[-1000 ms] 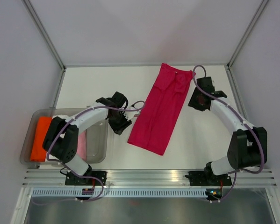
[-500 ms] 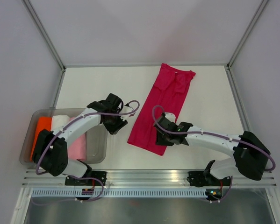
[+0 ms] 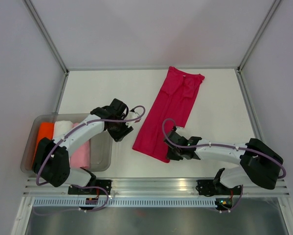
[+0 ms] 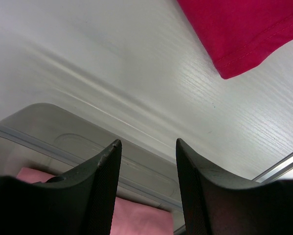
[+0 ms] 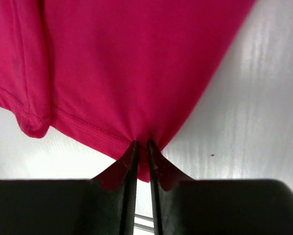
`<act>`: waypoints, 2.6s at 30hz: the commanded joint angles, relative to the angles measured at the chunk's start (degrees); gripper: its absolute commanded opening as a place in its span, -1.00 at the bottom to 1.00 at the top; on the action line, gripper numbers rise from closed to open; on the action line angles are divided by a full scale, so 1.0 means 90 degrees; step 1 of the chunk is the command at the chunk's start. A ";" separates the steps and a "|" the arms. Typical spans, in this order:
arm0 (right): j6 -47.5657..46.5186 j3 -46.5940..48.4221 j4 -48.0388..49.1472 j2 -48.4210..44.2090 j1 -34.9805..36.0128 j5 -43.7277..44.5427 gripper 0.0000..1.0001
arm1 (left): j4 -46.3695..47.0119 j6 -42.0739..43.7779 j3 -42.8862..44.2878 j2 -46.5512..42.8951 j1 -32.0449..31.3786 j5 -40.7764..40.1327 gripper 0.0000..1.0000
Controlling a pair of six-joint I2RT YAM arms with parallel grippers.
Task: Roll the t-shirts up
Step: Fold the tshirt, then roll the tshirt
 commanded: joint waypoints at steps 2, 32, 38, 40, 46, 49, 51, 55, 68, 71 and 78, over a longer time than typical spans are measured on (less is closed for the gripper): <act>0.0581 -0.0965 0.0081 -0.0521 -0.0185 -0.0035 -0.74 | -0.0005 -0.0189 0.0120 0.0075 0.0037 -0.0043 0.09; -0.4014 0.2880 -0.1717 -0.2008 -0.1855 0.0532 0.50 | -0.0492 0.0999 0.2180 -0.0296 -0.1574 0.1675 0.13; -0.6123 0.2720 -0.1072 -0.2406 -0.1895 -0.0201 0.53 | -0.0699 0.4665 0.0953 -0.1280 -0.1613 0.2827 0.13; -0.6536 0.2115 -0.0829 -0.3096 -0.1904 0.0012 0.54 | 0.0039 0.4725 0.0210 -0.1477 -0.1700 0.3179 0.15; -0.8117 0.1077 -0.0962 -0.4964 -0.1895 -0.0948 0.72 | 0.0988 0.5220 -0.0962 -0.1398 -0.1750 0.3649 0.28; -0.9054 0.0559 -0.1090 -0.4762 -0.1904 -0.0982 0.70 | 0.1604 0.5601 -0.1412 -0.1273 -0.1993 0.3454 0.29; -0.9998 0.0266 -0.1324 -0.4160 -0.1904 -0.0992 0.69 | 0.2395 0.5806 -0.1550 -0.1029 -0.2111 0.3307 0.28; -1.1144 -0.0174 -0.1589 -0.3521 -0.1535 -0.0553 0.70 | 0.3325 0.6242 -0.1861 -0.0618 -0.2111 0.3258 0.26; -1.2641 -0.1669 -0.1237 -0.3814 -0.0479 -0.2144 0.49 | 0.3394 0.6775 -0.2068 0.0134 -0.2170 0.3639 0.27; -1.2729 -0.1669 -0.1189 -0.3775 -0.0313 -0.2271 0.47 | 0.3404 0.6871 -0.1970 0.0270 -0.2209 0.3639 0.27; -1.2710 -0.1708 -0.0876 -0.3307 -0.0225 -0.2437 0.33 | 0.3404 0.6960 -0.1706 0.0808 -0.2346 0.3337 0.05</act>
